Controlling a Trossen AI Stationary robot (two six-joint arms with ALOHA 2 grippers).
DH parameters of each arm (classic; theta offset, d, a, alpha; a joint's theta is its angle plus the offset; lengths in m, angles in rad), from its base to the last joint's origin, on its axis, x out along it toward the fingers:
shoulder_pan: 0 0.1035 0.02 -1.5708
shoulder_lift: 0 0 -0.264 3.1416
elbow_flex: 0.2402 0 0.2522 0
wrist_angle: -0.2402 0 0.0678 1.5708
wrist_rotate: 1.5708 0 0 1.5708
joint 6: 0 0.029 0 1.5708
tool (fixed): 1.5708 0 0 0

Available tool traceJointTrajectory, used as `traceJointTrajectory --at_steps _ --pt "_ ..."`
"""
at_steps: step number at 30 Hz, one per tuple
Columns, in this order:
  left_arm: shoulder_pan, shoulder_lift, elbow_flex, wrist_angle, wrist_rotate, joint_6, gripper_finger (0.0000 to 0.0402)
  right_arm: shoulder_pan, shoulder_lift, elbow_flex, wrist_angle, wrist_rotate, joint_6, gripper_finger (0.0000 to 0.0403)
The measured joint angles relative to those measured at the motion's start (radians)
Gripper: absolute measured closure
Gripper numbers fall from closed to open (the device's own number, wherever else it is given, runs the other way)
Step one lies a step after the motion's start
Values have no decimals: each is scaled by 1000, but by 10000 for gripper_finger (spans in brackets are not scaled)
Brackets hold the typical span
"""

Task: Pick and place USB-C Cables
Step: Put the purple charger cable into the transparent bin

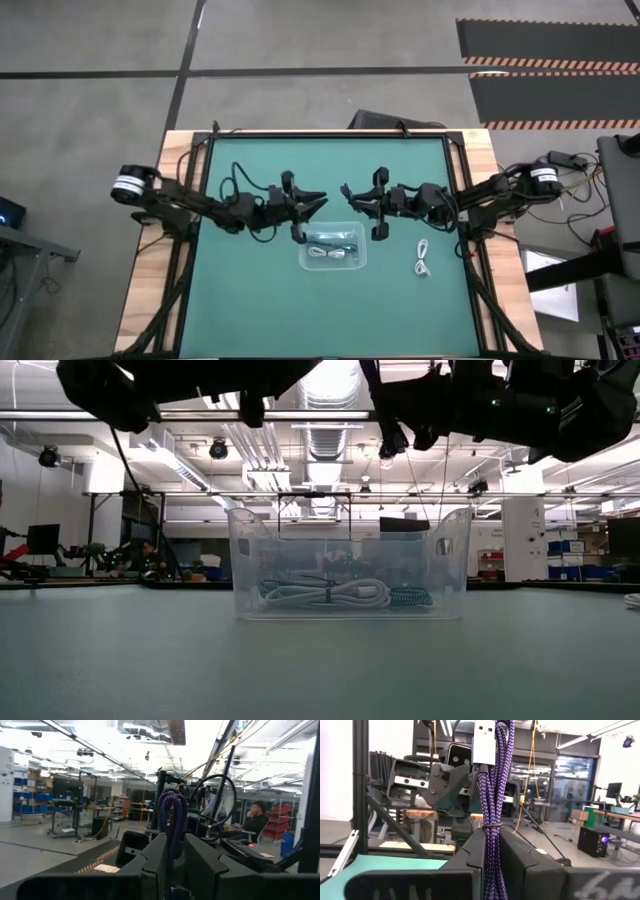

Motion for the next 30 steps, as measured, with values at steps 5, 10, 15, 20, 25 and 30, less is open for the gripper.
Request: traceJointTrajectory --at_steps 5,10,15,20,25,30 --pt "0 33 31 -3 10 41 318 2 -2 0 0 -25 0 376" --pt "0 57 60 -4 10 41 269 2 -2 0 0 -27 0 376" --pt "0 89 91 -9 11 41 239 2 -2 0 0 -36 0 376" --pt "0 117 113 -11 11 44 235 2 -2 0 -1 -35 0 376" --pt "1 127 124 -16 11 44 234 2 -2 0 -1 -35 0 376" --pt "5 127 128 -13 10 43 235 2 -2 0 -2 -35 0 376"
